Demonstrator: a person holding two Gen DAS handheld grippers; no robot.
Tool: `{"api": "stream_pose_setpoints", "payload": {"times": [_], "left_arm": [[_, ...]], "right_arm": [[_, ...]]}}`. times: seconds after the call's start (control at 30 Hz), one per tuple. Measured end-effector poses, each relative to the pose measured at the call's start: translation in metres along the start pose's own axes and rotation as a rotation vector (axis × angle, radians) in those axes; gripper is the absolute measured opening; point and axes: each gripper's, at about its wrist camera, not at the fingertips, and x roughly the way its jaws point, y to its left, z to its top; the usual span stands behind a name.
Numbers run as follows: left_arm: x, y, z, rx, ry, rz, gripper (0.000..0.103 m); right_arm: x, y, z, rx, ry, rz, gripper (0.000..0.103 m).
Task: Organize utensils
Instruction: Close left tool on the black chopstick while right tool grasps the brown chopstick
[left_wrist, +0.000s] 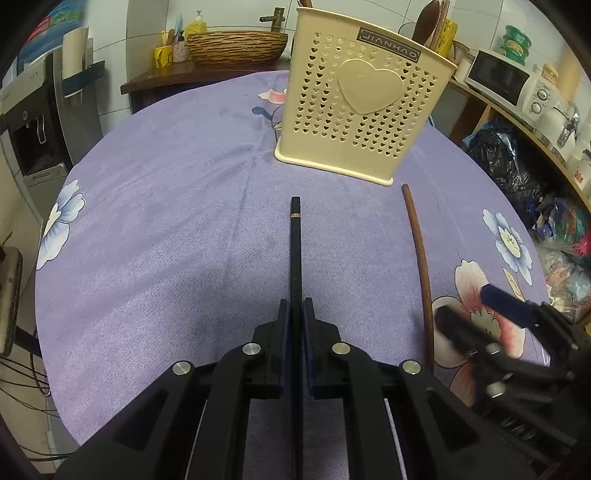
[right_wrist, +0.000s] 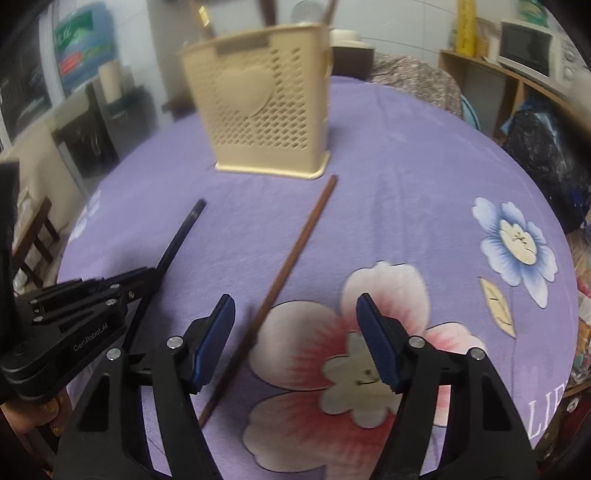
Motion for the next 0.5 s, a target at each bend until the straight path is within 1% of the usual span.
{"api": "stream_pose_setpoints", "payload": {"times": [0.03, 0.1, 0.17, 0.2, 0.27, 0.33, 0.47, 0.5], "left_arm": [[0.0, 0.0, 0.0, -0.001, -0.001, -0.002, 0.009], [0.0, 0.003, 0.0, -0.007, 0.0, -0.01, 0.009], [0.0, 0.004, 0.0, -0.009, 0.0, -0.014, 0.009], [0.0, 0.004, -0.001, -0.009, 0.001, -0.014, 0.009], [0.0, 0.004, -0.001, -0.006, 0.001, -0.01, 0.008], [0.0, 0.004, -0.001, -0.005, 0.001, -0.009, 0.008], [0.0, 0.004, 0.0, -0.009, 0.001, -0.016, 0.008], [0.0, 0.004, -0.001, -0.009, 0.002, -0.017, 0.008]], "right_arm": [[0.003, 0.004, -0.001, -0.005, 0.012, -0.005, 0.064], [0.011, 0.01, -0.004, -0.027, 0.028, -0.035, 0.056], [0.009, 0.013, -0.006, -0.051, 0.017, -0.04, 0.048], [0.008, 0.012, -0.007, -0.055, 0.02, -0.032, 0.037], [0.005, 0.009, -0.009, -0.061, 0.026, -0.025, 0.025], [0.002, 0.001, -0.012, -0.056, 0.028, -0.015, 0.02], [-0.015, -0.018, -0.022, -0.059, 0.02, -0.021, 0.017], [-0.018, -0.023, -0.025, -0.061, 0.026, -0.035, 0.014]]}}
